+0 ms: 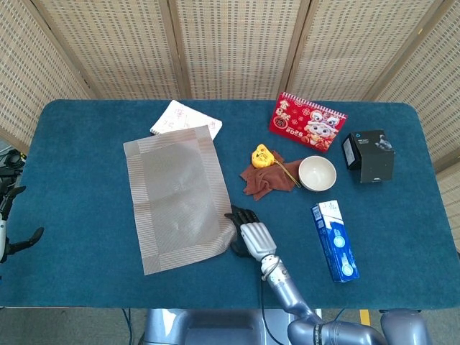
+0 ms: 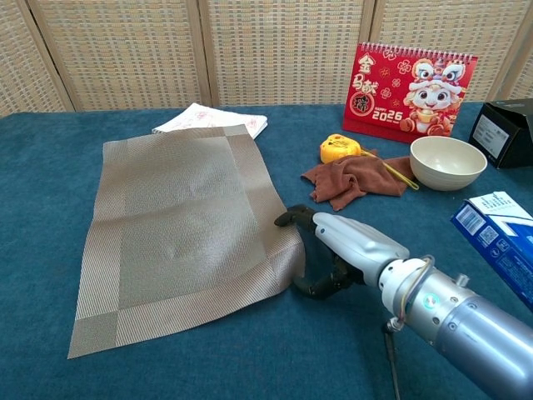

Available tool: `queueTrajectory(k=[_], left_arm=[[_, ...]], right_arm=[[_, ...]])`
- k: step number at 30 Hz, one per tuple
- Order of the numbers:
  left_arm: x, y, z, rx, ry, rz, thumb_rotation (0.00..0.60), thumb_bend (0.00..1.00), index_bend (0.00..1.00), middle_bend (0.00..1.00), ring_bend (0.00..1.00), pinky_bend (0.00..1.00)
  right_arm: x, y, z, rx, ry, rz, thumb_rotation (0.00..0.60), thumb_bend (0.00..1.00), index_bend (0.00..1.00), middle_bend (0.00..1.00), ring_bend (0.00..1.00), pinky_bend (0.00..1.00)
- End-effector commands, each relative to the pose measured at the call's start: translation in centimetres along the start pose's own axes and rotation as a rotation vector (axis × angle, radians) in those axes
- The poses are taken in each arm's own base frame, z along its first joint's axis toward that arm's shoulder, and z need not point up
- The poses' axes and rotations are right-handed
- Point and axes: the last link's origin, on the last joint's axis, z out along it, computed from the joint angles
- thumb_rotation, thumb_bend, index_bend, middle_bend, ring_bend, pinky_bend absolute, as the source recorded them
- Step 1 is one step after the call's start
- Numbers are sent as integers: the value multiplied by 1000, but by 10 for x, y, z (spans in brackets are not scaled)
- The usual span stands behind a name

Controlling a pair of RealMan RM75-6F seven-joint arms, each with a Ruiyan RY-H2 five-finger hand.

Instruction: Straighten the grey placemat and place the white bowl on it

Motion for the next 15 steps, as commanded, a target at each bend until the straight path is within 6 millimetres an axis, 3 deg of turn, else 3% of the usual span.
queueTrajectory(k=[1, 6, 11, 15], left_arm=[[0, 0, 0, 0, 1, -2, 600, 236, 154, 0, 0, 0], [0, 0, 0, 3, 6, -11, 600, 236, 164, 0, 0, 0], [0, 0, 1, 5, 7, -16, 600, 237, 171, 0, 0, 0], [0, -1, 1, 7, 5, -15, 600, 236, 176, 0, 0, 0]], right_arm=[[0, -3, 2, 12, 25, 36, 600, 617, 233, 0, 0, 0], [-2, -6, 2, 22, 28, 71, 600, 611, 316, 0, 0, 0], [-5, -10, 3, 29, 50, 112, 600, 578, 504, 15, 0, 0], [-5, -9, 3, 32, 79, 119, 600, 542, 624, 94, 0, 0]])
